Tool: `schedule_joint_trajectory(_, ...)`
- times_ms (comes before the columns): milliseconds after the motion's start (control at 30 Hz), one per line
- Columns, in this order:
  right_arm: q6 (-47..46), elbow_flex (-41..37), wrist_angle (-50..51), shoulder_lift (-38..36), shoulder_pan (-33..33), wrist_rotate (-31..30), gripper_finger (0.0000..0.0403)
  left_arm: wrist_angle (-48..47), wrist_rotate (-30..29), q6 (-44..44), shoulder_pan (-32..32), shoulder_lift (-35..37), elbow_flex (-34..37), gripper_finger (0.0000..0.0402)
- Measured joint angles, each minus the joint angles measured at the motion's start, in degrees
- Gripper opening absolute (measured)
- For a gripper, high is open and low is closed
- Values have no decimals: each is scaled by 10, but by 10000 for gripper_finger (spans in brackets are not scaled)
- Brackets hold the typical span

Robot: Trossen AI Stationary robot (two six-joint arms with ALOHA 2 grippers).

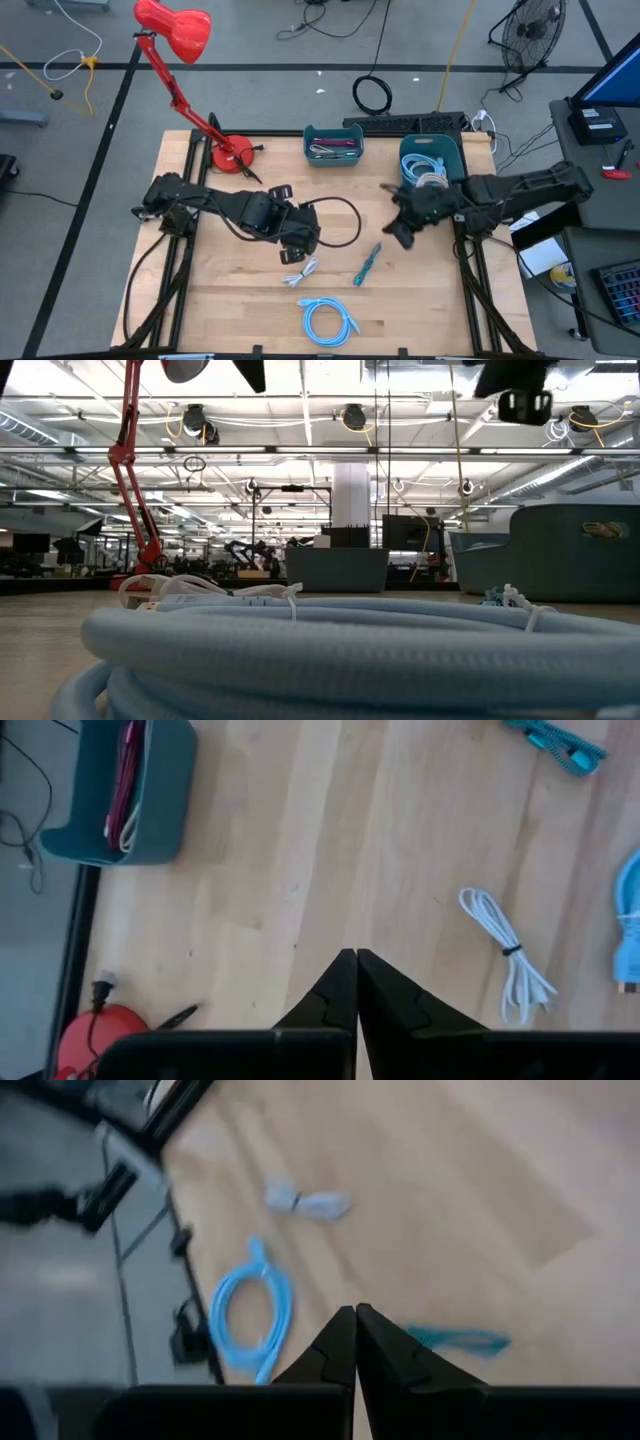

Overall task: Pick & Place USB Port
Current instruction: Put the white charger cable into the left blue bin

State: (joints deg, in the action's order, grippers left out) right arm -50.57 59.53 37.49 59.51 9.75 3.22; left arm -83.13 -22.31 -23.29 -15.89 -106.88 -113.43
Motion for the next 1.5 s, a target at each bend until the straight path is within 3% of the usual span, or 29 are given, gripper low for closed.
schedule_joint_trajectory(133, -13, 0, 9, 0, 81, -1, 0, 32, 12, 0, 13, 0, 31, 3)
schedule_joint_trajectory(367, -58, 0, -17, 0, 208, -38, 0, 186, 160, -13, 26, 0, 159, 36)
schedule_joint_trajectory(567, -78, 0, -25, 0, 283, -65, 0, 248, 173, -106, 16, 0, 250, 100)
schedule_joint_trajectory(733, -86, 0, -24, 0, 324, -77, 0, 325, 209, -136, -11, -1, 276, 168)
schedule_joint_trajectory(867, -83, 0, -14, -3, 349, -114, 0, 359, 197, -173, -35, -9, 277, 198)
schedule_joint_trajectory(1133, -63, 0, -9, -17, 358, -193, 0, 374, 160, -223, -60, -67, 277, 202)
schedule_joint_trajectory(1500, -39, 0, -36, -39, 358, -199, 0, 311, 149, -230, -57, -130, 277, 202)
